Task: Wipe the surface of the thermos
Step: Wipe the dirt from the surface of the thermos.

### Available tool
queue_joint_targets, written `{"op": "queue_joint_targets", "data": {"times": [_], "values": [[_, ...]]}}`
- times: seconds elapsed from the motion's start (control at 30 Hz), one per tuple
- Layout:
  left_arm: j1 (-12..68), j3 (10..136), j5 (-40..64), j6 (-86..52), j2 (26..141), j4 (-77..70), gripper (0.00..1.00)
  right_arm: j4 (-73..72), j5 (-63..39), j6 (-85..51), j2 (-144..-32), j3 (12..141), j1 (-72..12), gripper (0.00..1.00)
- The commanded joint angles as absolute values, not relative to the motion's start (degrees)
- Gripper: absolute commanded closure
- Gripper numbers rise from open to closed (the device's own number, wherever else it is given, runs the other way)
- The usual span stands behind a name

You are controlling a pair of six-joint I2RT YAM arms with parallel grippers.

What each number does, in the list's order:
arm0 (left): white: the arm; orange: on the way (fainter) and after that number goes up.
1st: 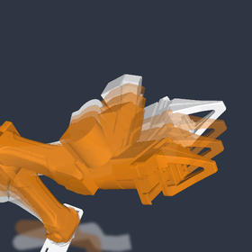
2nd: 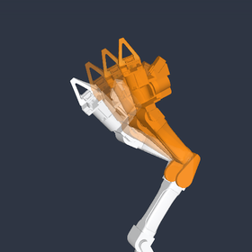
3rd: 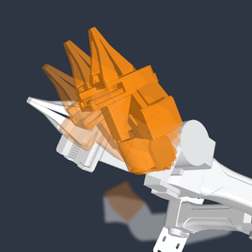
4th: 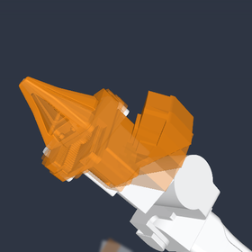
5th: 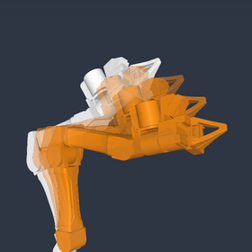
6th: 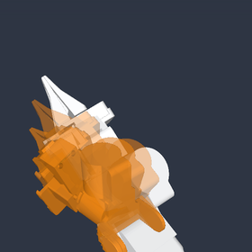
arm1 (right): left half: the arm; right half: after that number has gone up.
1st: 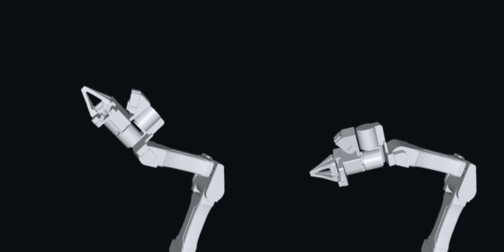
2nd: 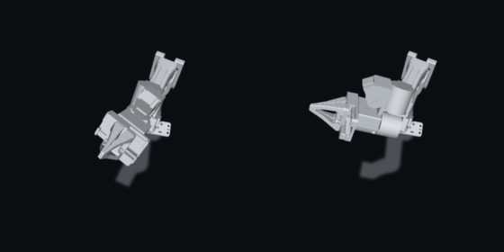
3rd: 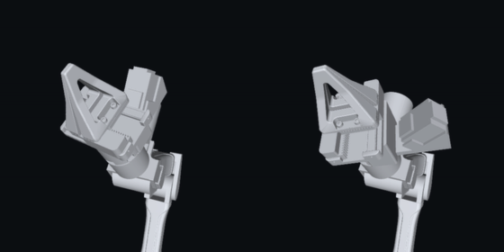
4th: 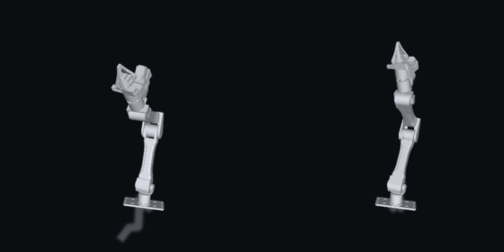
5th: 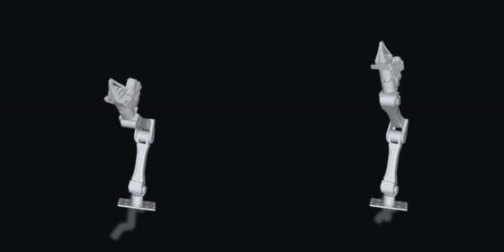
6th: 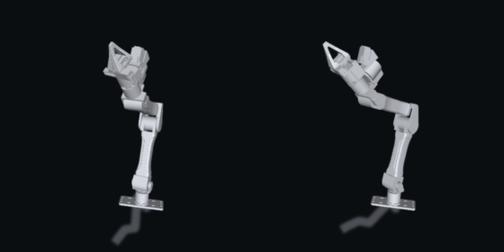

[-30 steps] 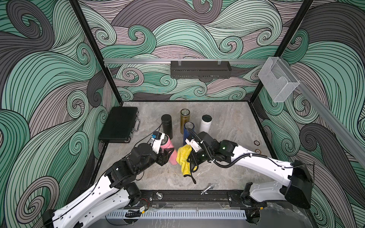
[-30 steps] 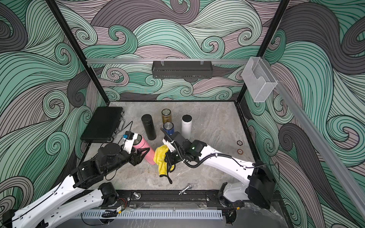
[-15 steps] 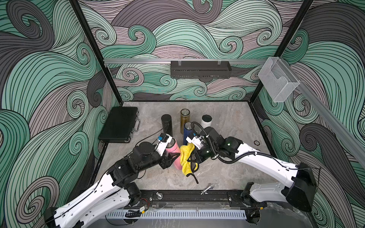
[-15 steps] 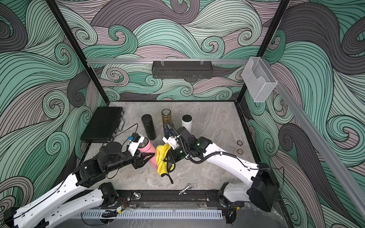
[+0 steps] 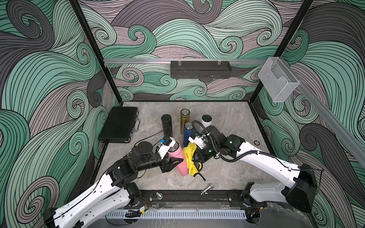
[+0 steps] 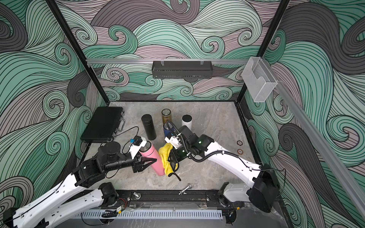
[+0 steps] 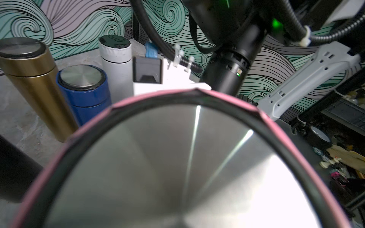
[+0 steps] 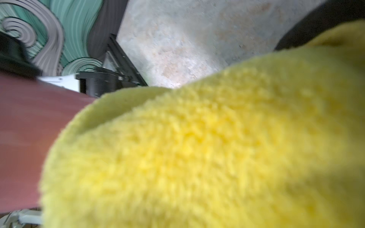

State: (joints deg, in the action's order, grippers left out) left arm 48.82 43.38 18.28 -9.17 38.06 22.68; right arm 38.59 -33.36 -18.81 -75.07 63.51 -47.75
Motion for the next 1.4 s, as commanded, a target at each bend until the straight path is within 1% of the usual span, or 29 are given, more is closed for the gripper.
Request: {"op": "queue_joint_targets", "data": {"times": [0.0, 0.07, 0.17, 0.43, 0.57, 0.73, 0.9, 1.0, 1.07, 1.1, 1.17, 1.2, 1.27, 1.37], "values": [[48.60, 47.52, 26.63, -7.73, 38.47, 17.98, 1.00, 38.12, -45.24, -13.87, -74.53, 67.12, -47.11, 1.00], [48.60, 47.80, 27.80, -7.48, 39.52, 17.91, 1.00, 38.49, -48.88, -12.22, -75.09, 67.93, -47.10, 1.00], [48.60, 48.15, 29.83, -7.05, 40.66, 17.41, 1.00, 39.20, -51.46, -10.46, -75.56, 66.64, -47.11, 1.00], [48.60, 49.01, 30.29, -6.60, 41.35, 15.73, 1.00, 38.59, -52.37, -8.12, -73.92, 59.18, -47.15, 1.00], [48.60, 49.64, 30.37, -6.42, 42.37, 15.65, 1.00, 39.54, -49.01, -6.95, -74.09, 57.35, -46.55, 1.00], [48.55, 49.19, 30.63, -6.51, 42.85, 14.73, 1.00, 39.96, -36.23, -7.76, -73.72, 57.42, -45.15, 1.00], [48.47, 49.02, 26.01, -7.07, 43.26, 15.02, 1.00, 40.52, -21.12, -11.90, -70.28, 60.65, -44.89, 1.00], [48.52, 48.54, 18.49, -9.92, 43.35, 14.72, 1.00, 38.21, -18.38, -14.47, -66.17, 60.39, -44.91, 1.00], [48.52, 48.32, 16.22, -10.98, 43.02, 14.51, 1.00, 37.65, -18.46, -15.82, -64.00, 60.41, -45.31, 1.00], [48.52, 48.38, 14.84, -11.92, 42.75, 14.53, 1.00, 37.13, -18.17, -16.47, -63.19, 60.18, -45.91, 1.00], [48.60, 48.93, 13.10, -13.62, 41.80, 15.02, 1.00, 36.78, -13.56, -18.39, -61.32, 59.87, -48.03, 1.00], [48.60, 49.33, 12.60, -13.97, 41.29, 14.99, 1.00, 36.84, -9.76, -19.30, -60.60, 59.78, -49.55, 1.00], [48.60, 50.98, 8.35, -16.75, 40.76, 16.70, 1.00, 36.61, -0.38, -21.40, -58.91, 59.16, -53.75, 1.00], [48.69, 53.13, 0.04, -20.30, 41.42, 19.08, 1.00, 34.17, 7.26, -24.54, -56.79, 57.14, -58.47, 1.00]]}}
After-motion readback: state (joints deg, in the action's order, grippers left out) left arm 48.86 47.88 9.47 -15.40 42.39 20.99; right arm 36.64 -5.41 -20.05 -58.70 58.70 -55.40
